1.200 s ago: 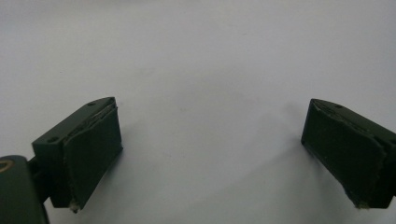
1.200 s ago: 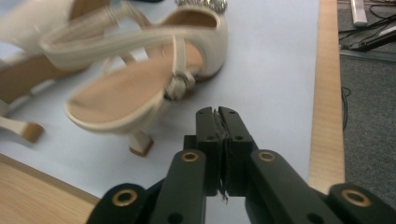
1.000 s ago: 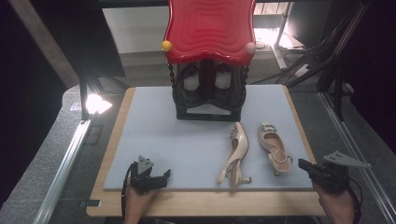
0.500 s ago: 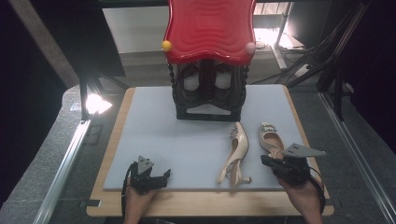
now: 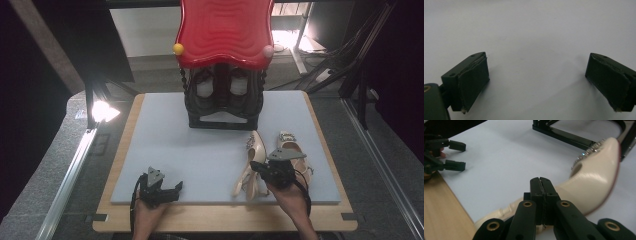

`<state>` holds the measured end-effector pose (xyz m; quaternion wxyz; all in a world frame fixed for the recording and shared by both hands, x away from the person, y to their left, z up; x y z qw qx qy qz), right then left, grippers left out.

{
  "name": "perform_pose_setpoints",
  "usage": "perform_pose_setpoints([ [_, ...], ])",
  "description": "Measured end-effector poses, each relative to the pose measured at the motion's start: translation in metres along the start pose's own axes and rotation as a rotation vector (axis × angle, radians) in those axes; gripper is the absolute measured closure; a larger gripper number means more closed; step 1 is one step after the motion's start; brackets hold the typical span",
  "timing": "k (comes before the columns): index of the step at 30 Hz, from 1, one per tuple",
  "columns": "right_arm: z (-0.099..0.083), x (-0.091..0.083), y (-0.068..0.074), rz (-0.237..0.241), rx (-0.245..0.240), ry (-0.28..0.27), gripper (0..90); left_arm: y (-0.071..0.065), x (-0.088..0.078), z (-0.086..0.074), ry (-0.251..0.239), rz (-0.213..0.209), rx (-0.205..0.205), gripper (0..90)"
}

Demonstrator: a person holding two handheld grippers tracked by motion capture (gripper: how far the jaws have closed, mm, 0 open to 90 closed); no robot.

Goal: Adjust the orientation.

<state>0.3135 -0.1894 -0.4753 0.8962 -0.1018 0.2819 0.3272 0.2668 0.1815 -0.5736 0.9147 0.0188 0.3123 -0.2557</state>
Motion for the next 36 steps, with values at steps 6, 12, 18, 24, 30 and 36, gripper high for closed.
perform_pose_setpoints([
  [6,0.006,0.025,0.006,-0.024,-0.032,0.034,89.5,0.0,0.0,0.0,0.0,0.0,0.0,4.6],
  [12,0.005,0.025,0.004,-0.067,-0.049,0.05,89.5,0.0,0.0,0.0,0.0,0.0,0.0,4.7],
  [18,0.004,0.016,-0.008,-0.119,-0.031,0.045,89.3,0.0,0.0,0.0,-0.001,0.001,-0.002,4.7],
  [24,0.003,0.0,-0.025,-0.163,-0.005,0.049,87.1,0.0,0.0,0.0,-0.001,0.001,-0.001,4.7],
  [30,-0.002,-0.02,-0.042,-0.181,0.039,0.033,84.8,0.0,0.0,0.0,0.001,0.004,-0.002,4.7],
  [36,-0.004,-0.034,-0.052,-0.177,0.073,0.03,79.8,-0.001,0.0,0.0,0.002,0.005,-0.002,4.6],
])
Point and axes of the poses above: each handheld gripper's, and its own axes: x roughly forward along the jaws, z roughly out of its top, y roughly to its left, the point moved 1 cm from there along x, roughly forward along the jaws, and after that the axes turned 7 degrees about -z, right-handed, at the moved point
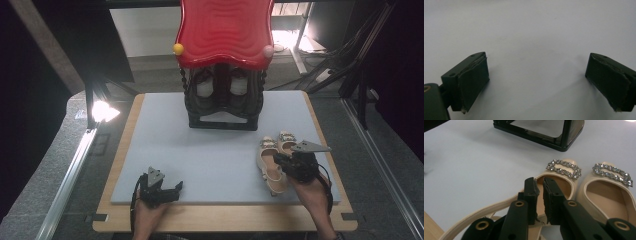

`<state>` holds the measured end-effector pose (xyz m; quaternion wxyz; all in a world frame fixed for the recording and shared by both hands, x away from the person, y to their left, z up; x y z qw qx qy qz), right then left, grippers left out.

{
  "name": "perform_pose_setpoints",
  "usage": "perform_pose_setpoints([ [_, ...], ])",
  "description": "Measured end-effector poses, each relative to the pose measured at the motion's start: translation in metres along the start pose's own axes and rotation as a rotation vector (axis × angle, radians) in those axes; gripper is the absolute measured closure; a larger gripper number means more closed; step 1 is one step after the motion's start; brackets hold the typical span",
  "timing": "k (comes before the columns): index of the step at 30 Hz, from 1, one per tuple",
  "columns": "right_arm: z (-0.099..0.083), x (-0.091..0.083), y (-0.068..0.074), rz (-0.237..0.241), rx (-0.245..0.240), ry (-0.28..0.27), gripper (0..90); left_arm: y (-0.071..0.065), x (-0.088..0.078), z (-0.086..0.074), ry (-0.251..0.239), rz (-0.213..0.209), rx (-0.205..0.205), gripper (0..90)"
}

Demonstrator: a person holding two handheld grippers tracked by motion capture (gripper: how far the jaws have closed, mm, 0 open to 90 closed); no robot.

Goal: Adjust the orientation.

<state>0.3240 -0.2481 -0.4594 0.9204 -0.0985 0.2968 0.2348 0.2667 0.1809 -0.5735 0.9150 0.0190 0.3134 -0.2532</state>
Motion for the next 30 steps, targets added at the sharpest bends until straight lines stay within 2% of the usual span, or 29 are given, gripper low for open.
perform_pose_setpoints([
  [7,-0.003,-0.012,0.002,0.001,-0.007,-0.009,75.1,0.0,0.0,0.0,-0.001,0.0,0.0,4.6],
  [14,0.0,-0.033,-0.009,-0.034,0.0,-0.028,69.0,0.0,0.0,0.0,0.0,0.0,0.0,4.6],
  [19,-0.002,-0.043,-0.015,-0.038,0.011,-0.032,68.8,0.0,0.0,0.0,0.0,0.0,0.0,4.6],
  [23,-0.009,-0.049,-0.015,-0.037,0.008,-0.035,68.8,0.0,0.0,0.0,-0.002,0.0,0.0,4.7],
  [26,-0.012,-0.057,-0.016,-0.052,0.005,-0.051,68.7,0.0,0.0,0.0,-0.002,0.0,0.0,4.6],
  [30,-0.015,-0.068,-0.028,-0.098,0.019,-0.068,66.7,0.0,0.0,0.0,0.0,0.0,0.0,4.7],
])
Point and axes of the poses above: each handheld gripper's, and its own axes: x roughly forward along the jaws, z roughly out of its top, y roughly to its left, the point moved 1 cm from there along x, roughly forward along the jaws, and after that the axes turned 7 degrees about -z, right-handed, at the moved point
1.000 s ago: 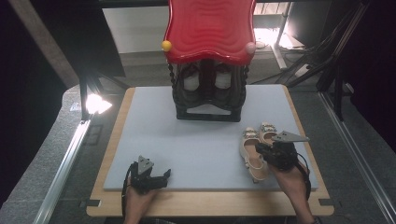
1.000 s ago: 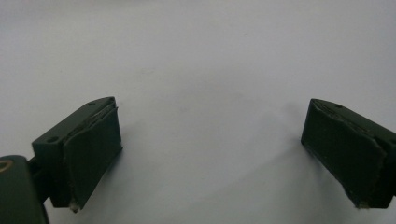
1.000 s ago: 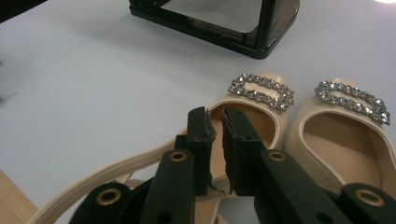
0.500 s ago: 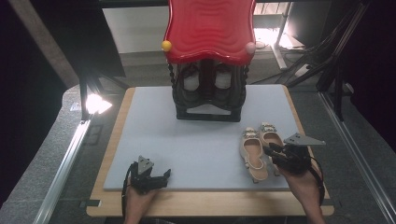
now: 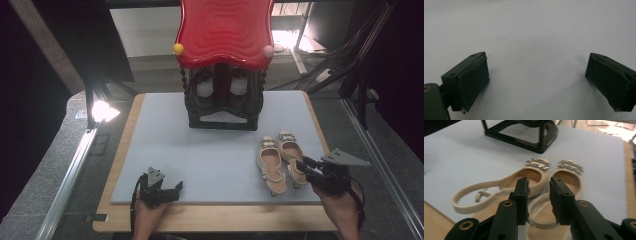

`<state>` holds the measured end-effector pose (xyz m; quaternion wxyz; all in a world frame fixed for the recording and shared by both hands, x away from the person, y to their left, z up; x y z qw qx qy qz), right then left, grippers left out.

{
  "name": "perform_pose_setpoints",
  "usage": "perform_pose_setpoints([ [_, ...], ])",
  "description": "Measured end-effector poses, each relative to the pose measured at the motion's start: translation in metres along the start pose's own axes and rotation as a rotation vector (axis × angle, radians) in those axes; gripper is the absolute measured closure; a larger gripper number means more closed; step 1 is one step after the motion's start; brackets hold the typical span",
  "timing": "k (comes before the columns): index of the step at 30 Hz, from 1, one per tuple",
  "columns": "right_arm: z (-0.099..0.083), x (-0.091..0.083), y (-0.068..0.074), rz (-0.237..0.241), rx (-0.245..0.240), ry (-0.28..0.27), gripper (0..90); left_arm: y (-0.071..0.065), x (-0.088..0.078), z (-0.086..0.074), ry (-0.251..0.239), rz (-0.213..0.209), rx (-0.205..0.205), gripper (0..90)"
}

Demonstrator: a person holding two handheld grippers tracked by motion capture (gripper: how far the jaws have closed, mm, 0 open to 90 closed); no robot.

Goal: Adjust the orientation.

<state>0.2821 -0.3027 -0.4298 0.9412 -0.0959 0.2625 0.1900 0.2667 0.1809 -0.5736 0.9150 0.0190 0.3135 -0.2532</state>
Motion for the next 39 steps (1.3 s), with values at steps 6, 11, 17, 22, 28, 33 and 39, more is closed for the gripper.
perform_pose_setpoints([
  [6,-0.01,0.001,-0.028,-0.097,0.029,0.012,60.4,-0.001,0.0,0.0,0.001,0.006,-0.002,4.6],
  [11,-0.034,0.017,-0.052,-0.161,0.059,0.046,55.5,-0.001,0.0,0.0,0.001,0.006,-0.003,4.6],
  [17,-0.06,0.035,-0.058,-0.192,0.064,0.06,50.8,-0.001,0.0,0.0,-0.001,0.002,0.004,5.2],
  [22,-0.075,0.047,-0.06,-0.208,0.073,0.057,47.7,-0.004,-0.001,0.005,0.003,-0.007,0.017,15.7],
  [28,-0.092,0.058,-0.059,-0.22,0.071,0.065,42.8,-0.011,0.0,0.023,-0.012,-0.049,0.03,23.6],
  [33,-0.097,0.062,-0.061,-0.22,0.068,0.069,34.4,-0.02,0.012,0.048,-0.022,-0.127,0.054,31.6],
  [39,-0.105,0.062,-0.065,-0.195,0.099,0.016,28.6,-0.035,0.037,0.076,-0.021,-0.234,0.056,45.7],
])
Point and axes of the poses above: each handheld gripper's, and its own axes: x roughly forward along the jaws, z roughly out of its top, y roughly to its left, the point moved 1 cm from there along x, roughly forward along the jaws, and after that the axes turned 7 degrees about -z, right-handed, at the moved point
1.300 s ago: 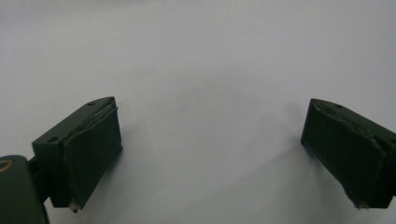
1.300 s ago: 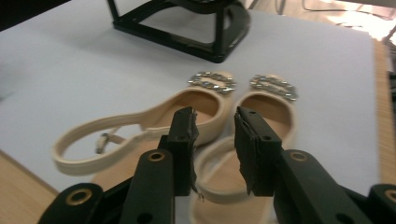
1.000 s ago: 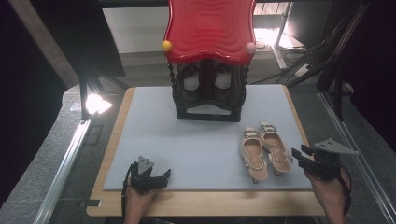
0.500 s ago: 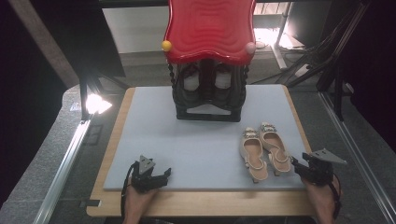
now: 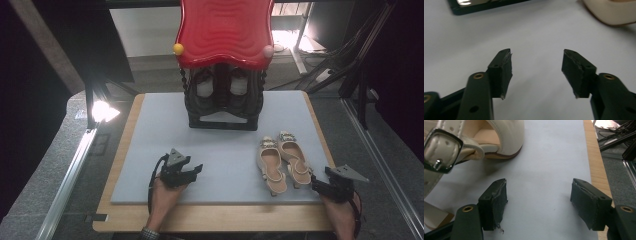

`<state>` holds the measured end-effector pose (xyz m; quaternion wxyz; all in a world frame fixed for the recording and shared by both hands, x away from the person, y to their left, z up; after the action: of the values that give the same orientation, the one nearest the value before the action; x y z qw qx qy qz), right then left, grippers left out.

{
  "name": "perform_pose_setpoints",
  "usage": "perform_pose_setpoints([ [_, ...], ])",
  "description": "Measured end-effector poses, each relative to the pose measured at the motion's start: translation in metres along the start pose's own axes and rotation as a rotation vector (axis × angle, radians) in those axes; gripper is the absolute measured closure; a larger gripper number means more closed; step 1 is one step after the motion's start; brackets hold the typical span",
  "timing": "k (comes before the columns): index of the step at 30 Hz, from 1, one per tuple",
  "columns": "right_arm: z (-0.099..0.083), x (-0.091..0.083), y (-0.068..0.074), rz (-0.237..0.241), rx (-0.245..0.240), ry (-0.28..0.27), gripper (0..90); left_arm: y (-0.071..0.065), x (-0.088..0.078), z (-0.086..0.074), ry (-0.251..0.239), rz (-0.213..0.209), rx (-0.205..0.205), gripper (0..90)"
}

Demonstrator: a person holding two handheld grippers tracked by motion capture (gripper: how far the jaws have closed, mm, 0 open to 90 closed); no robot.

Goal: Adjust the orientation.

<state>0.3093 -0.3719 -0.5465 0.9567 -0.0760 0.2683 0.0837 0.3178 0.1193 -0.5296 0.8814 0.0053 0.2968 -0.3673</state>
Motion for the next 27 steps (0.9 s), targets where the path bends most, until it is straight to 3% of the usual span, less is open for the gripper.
perform_pose_setpoints([
  [4,0.0,0.0,0.0,-0.003,-0.003,0.0,28.4,-0.007,0.018,0.017,0.018,-0.042,0.023,63.9],
  [8,0.0,0.0,0.001,-0.003,-0.002,0.001,28.4,-0.015,0.037,0.035,0.033,-0.125,0.038,84.0],
  [10,0.0,0.0,0.001,-0.002,-0.001,-0.001,28.4,-0.019,0.045,0.042,0.034,-0.155,0.037,89.5],
  [13,0.0,0.0,0.001,-0.001,0.0,-0.001,28.3,-0.027,0.062,0.054,0.045,-0.193,0.058,89.9],
  [18,0.0,0.0,0.0,0.0,-0.002,-0.001,28.1,-0.042,0.086,0.064,0.057,-0.218,0.1,89.9],
  [23,0.0,0.0,0.0,0.001,-0.003,-0.001,27.9,-0.059,0.107,0.06,0.078,-0.26,0.116,89.7],
  [27,0.0,0.0,0.0,0.002,-0.001,-0.001,27.7,-0.069,0.113,0.057,0.074,-0.284,0.112,89.6],
])
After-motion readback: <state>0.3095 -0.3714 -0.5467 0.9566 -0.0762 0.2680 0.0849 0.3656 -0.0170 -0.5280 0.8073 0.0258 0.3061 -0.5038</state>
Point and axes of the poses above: each handheld gripper's, and its own axes: x roughly forward along the jaws, z roughly out of its top, y roughly to its left, the point moved 1 cm from there along x, roughly forward along the jaws, and after that the axes turned 7 degrees about -z, right-handed, at the moved point
